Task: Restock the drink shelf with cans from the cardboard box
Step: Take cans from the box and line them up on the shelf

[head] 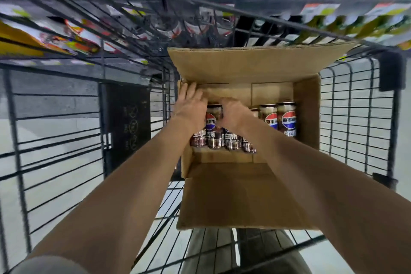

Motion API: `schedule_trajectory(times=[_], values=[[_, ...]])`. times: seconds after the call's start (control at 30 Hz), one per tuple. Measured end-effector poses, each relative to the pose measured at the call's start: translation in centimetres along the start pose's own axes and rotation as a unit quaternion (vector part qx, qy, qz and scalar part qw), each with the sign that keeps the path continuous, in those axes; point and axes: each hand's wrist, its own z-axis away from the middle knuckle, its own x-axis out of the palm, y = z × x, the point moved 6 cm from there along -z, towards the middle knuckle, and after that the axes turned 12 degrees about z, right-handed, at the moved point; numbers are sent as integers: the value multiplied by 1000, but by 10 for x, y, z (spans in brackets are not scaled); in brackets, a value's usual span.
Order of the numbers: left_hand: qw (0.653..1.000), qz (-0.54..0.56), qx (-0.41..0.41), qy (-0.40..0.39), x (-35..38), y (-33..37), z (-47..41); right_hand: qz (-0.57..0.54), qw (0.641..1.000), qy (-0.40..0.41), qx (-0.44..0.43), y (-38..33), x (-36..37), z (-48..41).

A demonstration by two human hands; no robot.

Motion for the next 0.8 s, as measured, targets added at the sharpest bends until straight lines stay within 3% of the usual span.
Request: schedule_trajectory(times=[0.13, 0.3, 0.67, 0.8], values=[[998, -52, -34, -21, 22, -3, -16, 35, 999, -31, -1, 7, 15, -12], [996, -37, -78, 0, 20, -3, -19, 27, 999, -7, -18, 9, 14, -18], [992, 87, -5, 92, 25, -1, 27, 58, 984, 115, -124, 8, 14, 13], [976, 190, 6, 107, 20, -1, 40, -40, 989, 102, -101, 12, 13, 23]])
